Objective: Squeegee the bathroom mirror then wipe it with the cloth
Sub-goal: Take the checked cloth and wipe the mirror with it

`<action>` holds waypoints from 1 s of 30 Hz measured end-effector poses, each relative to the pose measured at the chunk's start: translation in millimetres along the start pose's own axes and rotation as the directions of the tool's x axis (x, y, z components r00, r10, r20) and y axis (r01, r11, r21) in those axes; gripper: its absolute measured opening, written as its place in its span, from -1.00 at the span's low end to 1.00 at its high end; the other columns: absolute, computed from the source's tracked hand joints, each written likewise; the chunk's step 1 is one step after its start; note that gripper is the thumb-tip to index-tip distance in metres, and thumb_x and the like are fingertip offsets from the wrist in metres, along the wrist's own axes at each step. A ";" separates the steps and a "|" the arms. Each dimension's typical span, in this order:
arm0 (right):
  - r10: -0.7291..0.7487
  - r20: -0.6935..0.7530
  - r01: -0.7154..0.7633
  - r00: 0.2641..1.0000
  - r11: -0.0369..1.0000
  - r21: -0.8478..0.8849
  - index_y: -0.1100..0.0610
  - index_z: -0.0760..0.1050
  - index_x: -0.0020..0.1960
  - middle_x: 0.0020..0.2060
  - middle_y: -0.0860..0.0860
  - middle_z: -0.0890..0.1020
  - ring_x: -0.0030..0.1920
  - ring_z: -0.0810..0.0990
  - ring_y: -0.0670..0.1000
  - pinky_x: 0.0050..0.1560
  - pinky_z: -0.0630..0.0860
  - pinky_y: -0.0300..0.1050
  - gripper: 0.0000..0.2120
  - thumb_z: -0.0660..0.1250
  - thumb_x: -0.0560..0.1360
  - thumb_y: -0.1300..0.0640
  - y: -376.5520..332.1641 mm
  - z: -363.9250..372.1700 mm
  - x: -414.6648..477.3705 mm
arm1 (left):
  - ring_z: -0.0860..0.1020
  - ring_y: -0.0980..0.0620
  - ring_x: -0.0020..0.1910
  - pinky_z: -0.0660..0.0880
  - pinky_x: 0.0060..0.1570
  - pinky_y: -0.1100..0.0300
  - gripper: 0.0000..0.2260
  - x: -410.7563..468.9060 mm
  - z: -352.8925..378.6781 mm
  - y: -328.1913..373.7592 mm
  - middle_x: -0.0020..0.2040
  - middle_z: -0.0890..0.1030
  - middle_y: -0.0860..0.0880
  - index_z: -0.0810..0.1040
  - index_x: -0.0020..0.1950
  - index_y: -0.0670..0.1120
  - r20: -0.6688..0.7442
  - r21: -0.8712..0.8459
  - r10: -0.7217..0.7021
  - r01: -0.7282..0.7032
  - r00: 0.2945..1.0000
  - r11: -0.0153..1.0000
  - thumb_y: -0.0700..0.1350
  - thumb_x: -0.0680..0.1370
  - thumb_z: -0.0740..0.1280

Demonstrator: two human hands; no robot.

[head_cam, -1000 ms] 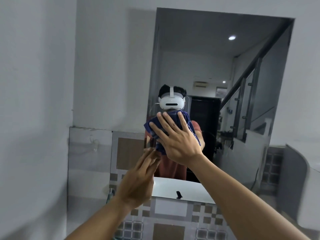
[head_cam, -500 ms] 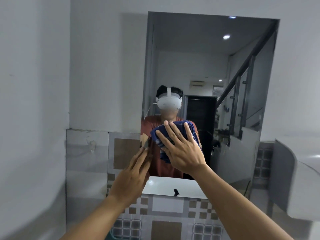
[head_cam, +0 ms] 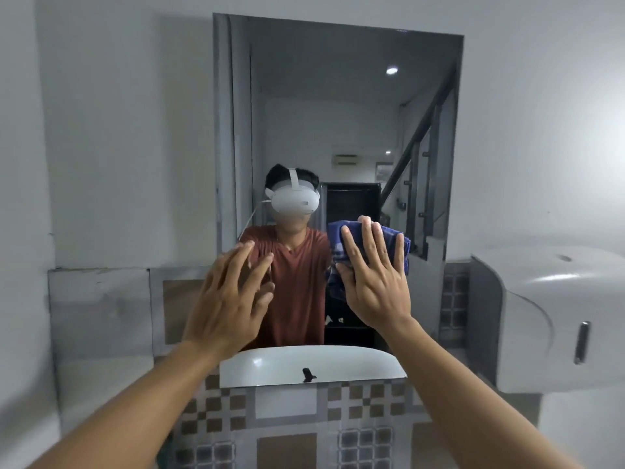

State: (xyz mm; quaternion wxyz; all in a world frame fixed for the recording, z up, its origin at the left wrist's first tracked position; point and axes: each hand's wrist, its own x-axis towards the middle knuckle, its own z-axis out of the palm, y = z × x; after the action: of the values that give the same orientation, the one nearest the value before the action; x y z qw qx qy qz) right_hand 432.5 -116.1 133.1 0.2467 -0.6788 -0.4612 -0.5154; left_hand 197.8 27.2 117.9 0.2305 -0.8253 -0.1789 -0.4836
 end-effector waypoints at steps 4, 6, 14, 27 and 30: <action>0.094 -0.005 -0.094 0.996 0.995 0.038 -0.01 0.02 0.64 0.63 0.13 0.06 0.63 -0.02 0.13 0.55 -0.05 0.38 -0.44 -0.09 0.69 -0.14 19.2 -0.8 -2.8 | 0.17 -0.27 0.55 0.22 0.50 -0.23 -0.37 58.8 -20.1 -12.7 0.57 0.21 -0.30 0.22 0.61 -0.08 -0.023 0.076 0.032 -0.030 0.999 0.997 0.13 0.59 0.24; 0.118 -0.005 -0.117 0.993 0.992 0.045 0.00 0.00 0.64 0.63 0.14 0.06 0.63 -0.03 0.13 0.55 -0.04 0.38 -0.43 -0.16 0.69 -0.16 27.3 -0.8 -6.9 | 0.12 -0.29 0.57 0.18 0.52 -0.24 -0.29 80.2 -28.9 -18.1 0.59 0.15 -0.30 0.18 0.63 -0.06 0.014 0.115 0.064 -0.066 0.998 0.991 0.16 0.55 0.31; 0.302 -0.021 -0.297 0.953 0.947 0.121 0.01 -0.01 0.65 0.64 0.11 -0.04 0.64 -0.14 0.07 0.56 -0.17 0.34 -0.43 -0.03 0.69 -0.11 46.3 8.2 -33.4 | 0.12 -0.27 0.58 0.17 0.52 -0.26 -0.21 96.5 -37.4 -21.7 0.60 0.17 -0.26 0.24 0.60 -0.04 0.060 0.103 0.107 -0.113 0.992 0.988 0.15 0.46 0.47; 0.369 0.064 -0.374 0.927 0.923 0.094 0.11 -0.04 0.65 0.63 0.20 -0.03 0.63 -0.09 0.18 0.53 -0.12 0.44 -0.39 -0.22 0.69 -0.16 18.1 28.0 -90.8 | 0.18 -0.29 0.54 0.22 0.51 -0.20 -0.24 106.4 -45.9 -26.2 0.55 0.21 -0.29 0.28 0.58 -0.10 -0.011 0.145 0.085 -0.082 0.996 0.986 0.17 0.48 0.44; 0.360 0.060 -0.364 0.931 0.923 0.126 0.08 -0.06 0.65 0.63 0.19 -0.03 0.63 -0.09 0.18 0.52 -0.07 0.46 -0.41 -0.16 0.69 -0.14 2.8 34.4 -104.1 | 0.17 -0.28 0.55 0.22 0.51 -0.20 -0.22 106.3 -43.1 -29.3 0.56 0.20 -0.28 0.25 0.59 -0.10 0.001 0.157 0.094 -0.093 0.996 0.983 0.20 0.49 0.42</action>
State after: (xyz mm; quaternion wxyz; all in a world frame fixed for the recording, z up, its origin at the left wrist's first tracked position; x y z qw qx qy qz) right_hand 446.7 -128.1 25.0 0.3747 -0.7430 -0.3661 -0.4166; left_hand 201.5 35.3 235.9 0.3177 -0.8105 -0.1768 -0.4592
